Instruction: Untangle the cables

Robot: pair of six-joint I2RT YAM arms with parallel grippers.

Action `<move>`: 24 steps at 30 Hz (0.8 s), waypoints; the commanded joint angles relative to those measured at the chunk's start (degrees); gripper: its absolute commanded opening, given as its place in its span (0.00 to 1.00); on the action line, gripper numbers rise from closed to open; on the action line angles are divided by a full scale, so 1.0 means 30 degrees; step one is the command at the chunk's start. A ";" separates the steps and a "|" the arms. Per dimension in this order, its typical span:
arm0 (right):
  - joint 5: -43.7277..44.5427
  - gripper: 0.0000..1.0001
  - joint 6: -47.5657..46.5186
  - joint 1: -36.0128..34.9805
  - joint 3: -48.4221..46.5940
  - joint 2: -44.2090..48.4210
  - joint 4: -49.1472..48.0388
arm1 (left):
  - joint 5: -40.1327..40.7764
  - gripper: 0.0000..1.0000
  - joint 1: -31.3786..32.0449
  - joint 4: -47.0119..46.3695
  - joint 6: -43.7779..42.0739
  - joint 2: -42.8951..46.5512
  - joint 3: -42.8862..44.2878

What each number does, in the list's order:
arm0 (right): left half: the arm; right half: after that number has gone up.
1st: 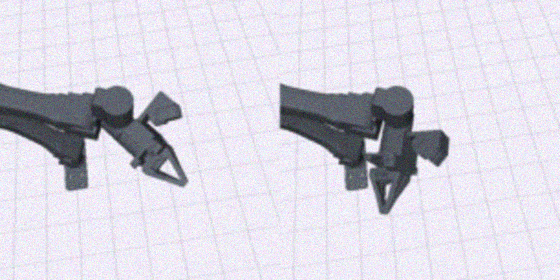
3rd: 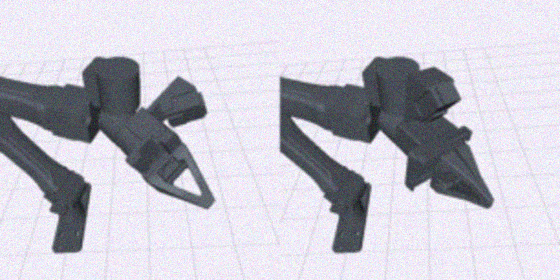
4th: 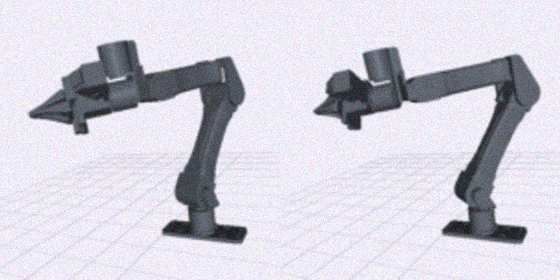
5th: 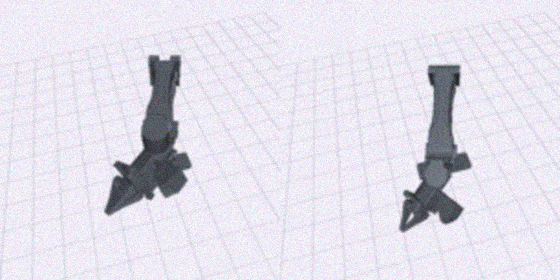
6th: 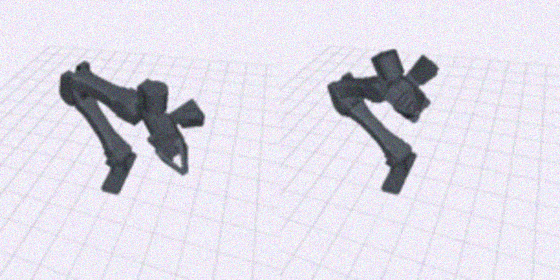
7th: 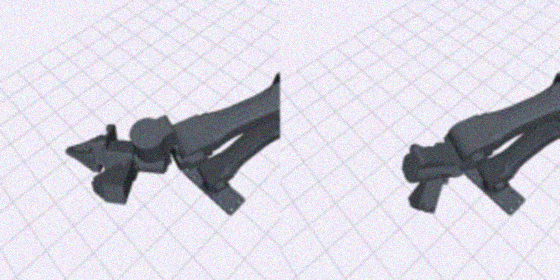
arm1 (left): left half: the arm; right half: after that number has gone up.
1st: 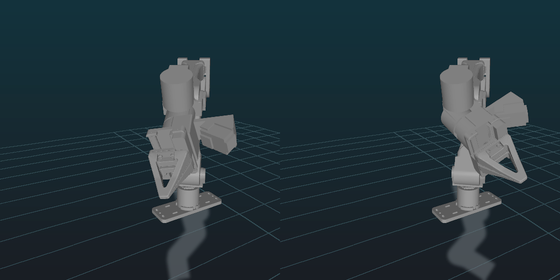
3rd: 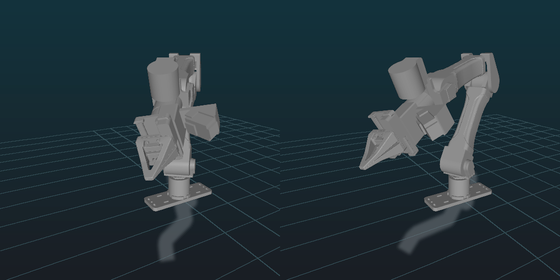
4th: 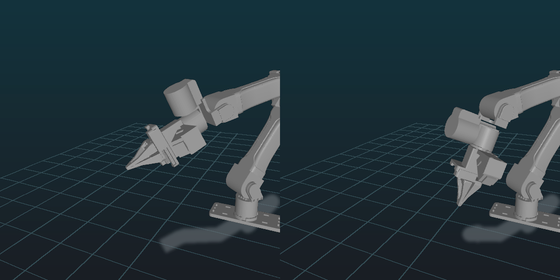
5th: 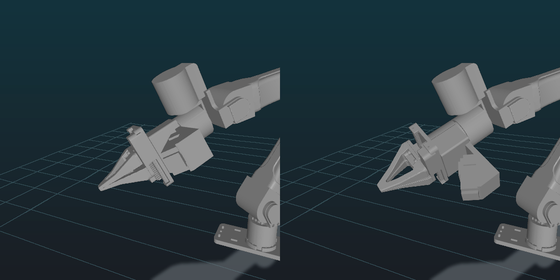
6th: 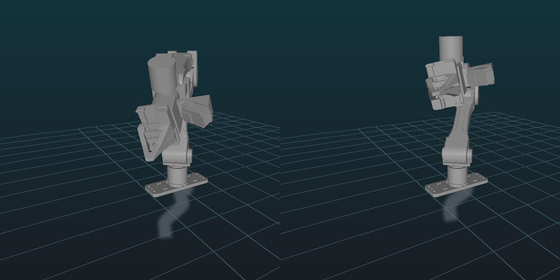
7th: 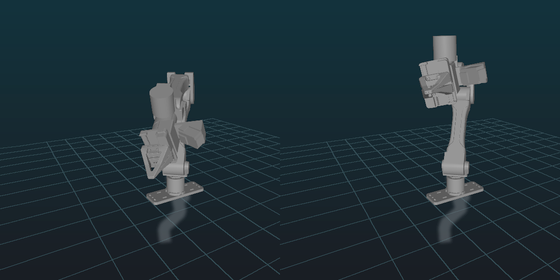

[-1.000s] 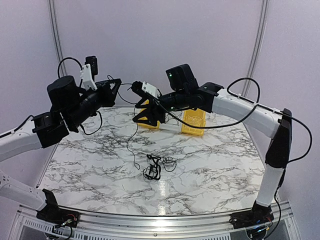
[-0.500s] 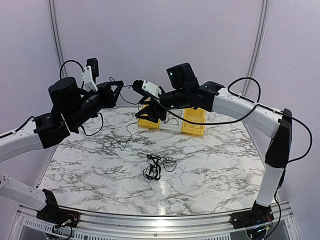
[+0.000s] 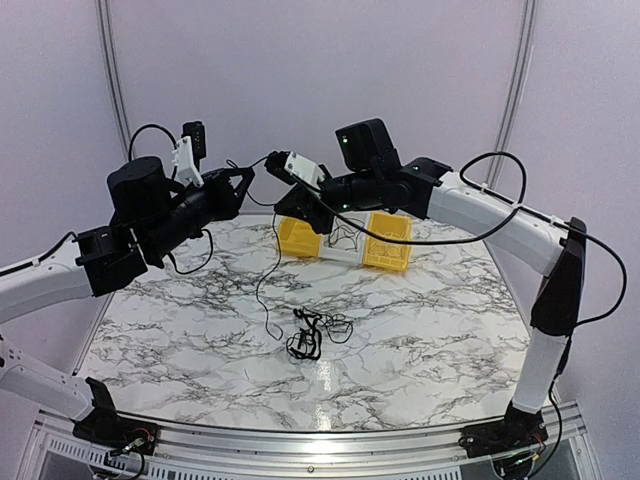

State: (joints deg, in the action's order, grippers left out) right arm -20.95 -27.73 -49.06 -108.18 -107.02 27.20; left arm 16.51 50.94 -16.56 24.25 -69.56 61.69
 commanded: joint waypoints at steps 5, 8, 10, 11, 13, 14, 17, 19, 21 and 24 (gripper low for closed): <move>-0.0420 0.00 -0.0358 0.0134 0.0369 0.0965 -0.0133 | 0.2205 0.40 -0.0089 -0.0664 -0.0014 0.0235 -0.0908; 0.0103 0.00 -0.0411 0.0760 0.0610 0.0603 -0.0878 | 0.2633 0.52 -0.0096 -0.0690 -0.0061 0.0967 -0.1971; 0.0484 0.00 -0.0418 0.1269 0.0503 0.0198 -0.1447 | 0.2591 0.57 -0.0084 -0.0664 0.0012 0.1630 -0.2894; 0.0689 0.00 -0.0433 0.1533 0.0334 -0.0046 -0.1720 | 0.2594 0.59 -0.0080 -0.0663 0.0092 0.1958 -0.3428; 0.1214 0.00 -0.0582 0.2038 -0.0198 -0.0818 -0.2142 | 0.2645 0.60 -0.0089 -0.0620 0.0267 0.2757 -0.4535; 0.1564 0.00 -0.0662 0.2266 -0.0468 -0.1151 -0.2404 | 0.2729 0.61 -0.0080 -0.0544 0.0398 0.3209 -0.5069; 0.2116 0.00 -0.1067 0.3023 -0.1487 -0.2399 -0.3175 | 0.3120 0.61 -0.0083 -0.0212 0.0745 0.4472 -0.6489; 0.2257 0.00 -0.1213 0.3513 -0.2700 -0.3418 -0.3433 | 0.3300 0.61 -0.0103 -0.0062 0.0953 0.5181 -0.7281; 0.2291 0.00 -0.1254 0.3967 -0.3946 -0.4621 -0.3707 | 0.3341 0.61 -0.0104 0.0099 0.1038 0.5805 -0.7914; 0.2544 0.00 -0.1248 0.4572 -0.5741 -0.6414 -0.4420 | 0.3488 0.61 -0.0085 0.0446 0.1276 0.6172 -0.8522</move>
State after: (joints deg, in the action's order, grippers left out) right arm -15.64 -30.74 -37.50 -118.06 -121.27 18.55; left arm 25.50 50.94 -16.62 26.85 -52.69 38.00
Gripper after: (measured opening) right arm 0.007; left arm 0.608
